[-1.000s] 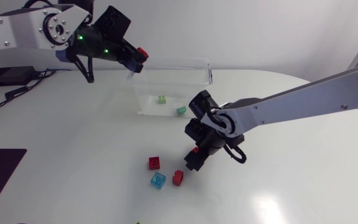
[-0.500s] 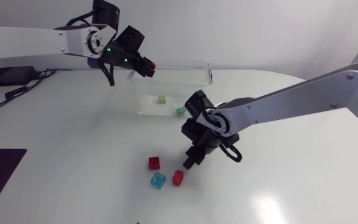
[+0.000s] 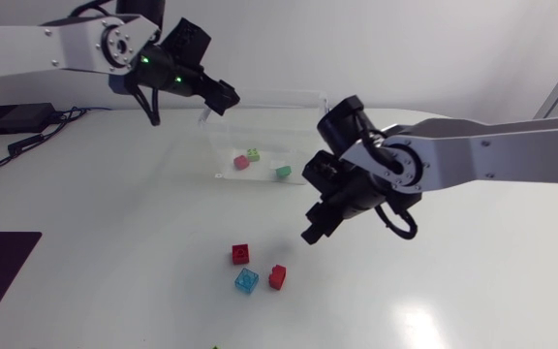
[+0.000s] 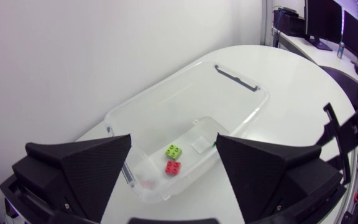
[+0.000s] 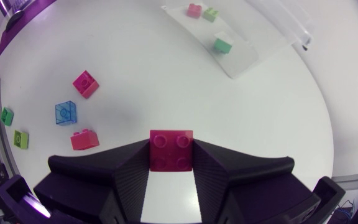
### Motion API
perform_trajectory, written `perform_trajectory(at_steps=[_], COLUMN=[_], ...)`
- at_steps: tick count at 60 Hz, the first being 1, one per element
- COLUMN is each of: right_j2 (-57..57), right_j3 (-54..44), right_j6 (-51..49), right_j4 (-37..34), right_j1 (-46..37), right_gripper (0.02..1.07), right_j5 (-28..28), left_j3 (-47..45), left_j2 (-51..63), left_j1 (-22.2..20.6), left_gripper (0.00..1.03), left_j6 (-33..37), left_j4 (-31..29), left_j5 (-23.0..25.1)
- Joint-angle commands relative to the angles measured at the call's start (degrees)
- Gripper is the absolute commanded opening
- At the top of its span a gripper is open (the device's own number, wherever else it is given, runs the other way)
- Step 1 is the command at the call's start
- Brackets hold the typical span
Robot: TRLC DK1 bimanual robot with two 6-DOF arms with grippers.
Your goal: Place the duplo bricks in the container
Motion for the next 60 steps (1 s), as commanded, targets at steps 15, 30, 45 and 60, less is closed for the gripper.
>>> perform_trajectory(at_steps=[15, 30, 45, 60], right_j2=[-4.3, -0.2, 7.2, 12.5], right_j3=[8.0, 18.4, 27.9, 32.7], right_j6=[1.1, 1.2, 1.0, 0.8], right_j4=[-1.8, -1.1, -0.7, 0.1], right_j1=[-3.9, -5.8, -7.4, -8.5], right_gripper=[0.3, 0.3, 0.3, 0.3], right_j5=[0.4, 0.4, 0.4, 0.2], left_j3=[-20.4, -37.9, -48.5, -55.3], left_j2=[-18.7, -29.4, -36.7, -40.2], left_j1=[1.3, -0.3, -4.8, -10.0], left_gripper=[0.98, 0.98, 0.98, 0.98], left_j6=[10.2, 16.6, 17.9, 17.1], left_j4=[-11.6, -17.8, -23.2, -24.9], left_j5=[0.7, -0.3, -3.5, -6.6])
